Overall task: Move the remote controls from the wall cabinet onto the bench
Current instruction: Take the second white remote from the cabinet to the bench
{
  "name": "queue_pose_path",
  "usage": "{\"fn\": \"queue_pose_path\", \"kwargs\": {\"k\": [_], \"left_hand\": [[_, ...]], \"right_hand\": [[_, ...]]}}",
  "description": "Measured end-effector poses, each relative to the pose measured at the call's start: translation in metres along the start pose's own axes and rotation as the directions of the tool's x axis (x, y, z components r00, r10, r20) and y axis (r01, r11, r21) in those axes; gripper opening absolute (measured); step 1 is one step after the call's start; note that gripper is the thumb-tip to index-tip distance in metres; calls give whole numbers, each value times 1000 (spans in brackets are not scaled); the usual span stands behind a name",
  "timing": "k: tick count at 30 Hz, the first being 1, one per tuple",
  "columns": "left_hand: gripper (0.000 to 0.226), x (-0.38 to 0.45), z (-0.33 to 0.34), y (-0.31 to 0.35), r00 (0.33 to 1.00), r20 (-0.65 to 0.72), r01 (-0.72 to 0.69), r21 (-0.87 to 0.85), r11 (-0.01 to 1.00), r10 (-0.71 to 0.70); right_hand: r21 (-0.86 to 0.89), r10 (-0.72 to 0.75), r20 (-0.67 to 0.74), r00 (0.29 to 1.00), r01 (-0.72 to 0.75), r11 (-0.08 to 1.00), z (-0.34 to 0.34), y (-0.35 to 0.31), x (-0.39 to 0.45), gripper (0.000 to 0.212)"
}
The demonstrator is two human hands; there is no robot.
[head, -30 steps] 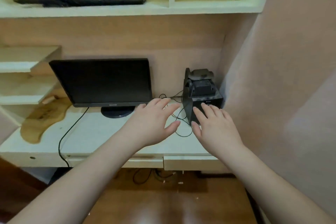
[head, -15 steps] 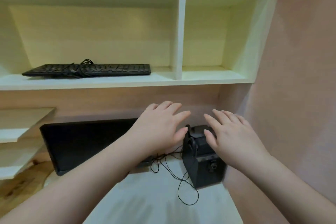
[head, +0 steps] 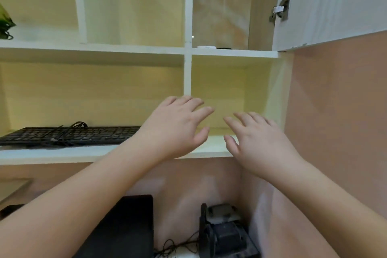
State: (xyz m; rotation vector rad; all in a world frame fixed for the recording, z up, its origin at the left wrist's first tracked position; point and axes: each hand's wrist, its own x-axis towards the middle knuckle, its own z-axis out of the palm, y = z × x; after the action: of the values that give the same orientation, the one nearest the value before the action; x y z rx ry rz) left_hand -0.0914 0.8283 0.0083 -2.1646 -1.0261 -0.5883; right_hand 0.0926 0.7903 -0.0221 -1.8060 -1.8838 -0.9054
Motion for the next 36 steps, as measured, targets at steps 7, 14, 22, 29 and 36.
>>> {"fn": "queue_pose_path", "kwargs": {"k": [7,14,22,29,36], "left_hand": [[68,53,-9,-10,994,-103,46,50,998,-41],[56,90,-16,-27,969,-244,67,68,995,-48],[50,131,-18,-46,947,-311,86,-3,996,-83],[47,157,-19,-55,951,-309,51,101,994,-17],[47,181,-13,-58,942,-337,86,235,968,-2]], "right_hand": [[23,-83,-107,991,86,996,-15,34,57,54],[65,-102,-303,948,127,990,-33,52,104,46],[67,-135,-362,922,170,983,-41,82,162,41],[55,-174,-343,923,205,977,-38,94,208,44],[209,-185,-215,959,230,951,-36,91,244,52]]}}
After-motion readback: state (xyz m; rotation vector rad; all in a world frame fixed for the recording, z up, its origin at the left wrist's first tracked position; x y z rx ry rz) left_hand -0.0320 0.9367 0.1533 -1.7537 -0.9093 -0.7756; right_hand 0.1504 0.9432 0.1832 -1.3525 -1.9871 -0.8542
